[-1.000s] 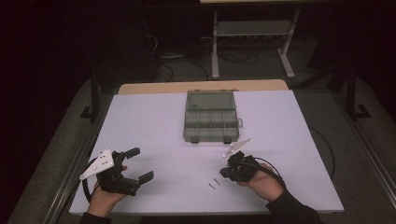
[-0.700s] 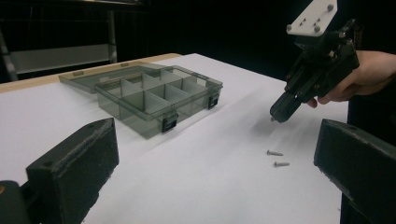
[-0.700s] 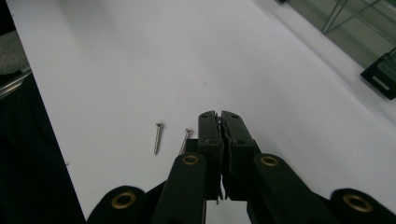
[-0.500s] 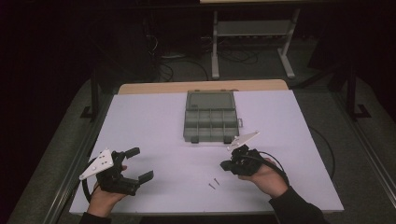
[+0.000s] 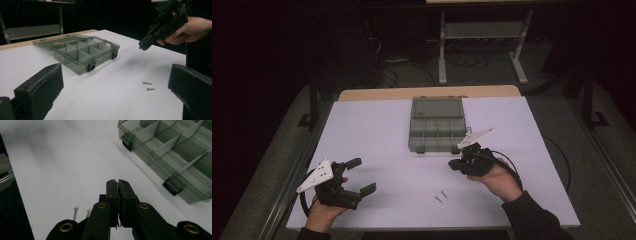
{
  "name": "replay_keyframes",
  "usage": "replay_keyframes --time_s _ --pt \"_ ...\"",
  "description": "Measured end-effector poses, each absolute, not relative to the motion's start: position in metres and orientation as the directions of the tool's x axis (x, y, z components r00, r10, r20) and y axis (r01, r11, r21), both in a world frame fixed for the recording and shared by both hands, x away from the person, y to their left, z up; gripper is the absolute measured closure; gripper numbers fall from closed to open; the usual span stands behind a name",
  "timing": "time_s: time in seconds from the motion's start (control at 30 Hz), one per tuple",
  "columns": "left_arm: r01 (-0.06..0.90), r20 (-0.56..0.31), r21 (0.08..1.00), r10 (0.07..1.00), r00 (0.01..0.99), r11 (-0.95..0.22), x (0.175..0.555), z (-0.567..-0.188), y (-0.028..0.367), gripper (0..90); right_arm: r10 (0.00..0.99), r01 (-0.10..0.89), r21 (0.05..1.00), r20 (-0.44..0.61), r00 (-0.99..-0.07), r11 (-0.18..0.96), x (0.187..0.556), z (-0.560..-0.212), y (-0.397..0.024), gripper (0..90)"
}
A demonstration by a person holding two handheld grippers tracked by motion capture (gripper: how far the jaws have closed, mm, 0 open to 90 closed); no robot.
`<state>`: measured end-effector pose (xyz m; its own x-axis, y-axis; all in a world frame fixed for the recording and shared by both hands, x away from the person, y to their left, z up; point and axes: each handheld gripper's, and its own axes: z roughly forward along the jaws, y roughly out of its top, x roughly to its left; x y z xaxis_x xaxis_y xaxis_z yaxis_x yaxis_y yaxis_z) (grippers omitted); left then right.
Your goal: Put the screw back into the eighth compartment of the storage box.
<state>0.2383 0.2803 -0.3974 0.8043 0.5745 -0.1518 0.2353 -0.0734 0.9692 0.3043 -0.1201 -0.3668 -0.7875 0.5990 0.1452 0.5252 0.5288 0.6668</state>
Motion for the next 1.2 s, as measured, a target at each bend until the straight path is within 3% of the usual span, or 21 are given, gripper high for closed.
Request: replay_keyframes --time_s 0.67,1.2 --pt "0.234 -0.148 0.969 0.574 0.805 -0.079 0.238 -0.398 0.280 0.0 0.643 0.525 0.702 0.125 -0.756 0.481 0.345 -0.345 -0.120 86.2" --pt "0.238 -0.154 0.968 0.576 0.803 -0.073 0.238 -0.398 0.280 0.0 0.714 0.560 0.715 0.121 -0.690 0.419 0.379 -0.347 -0.128 86.2"
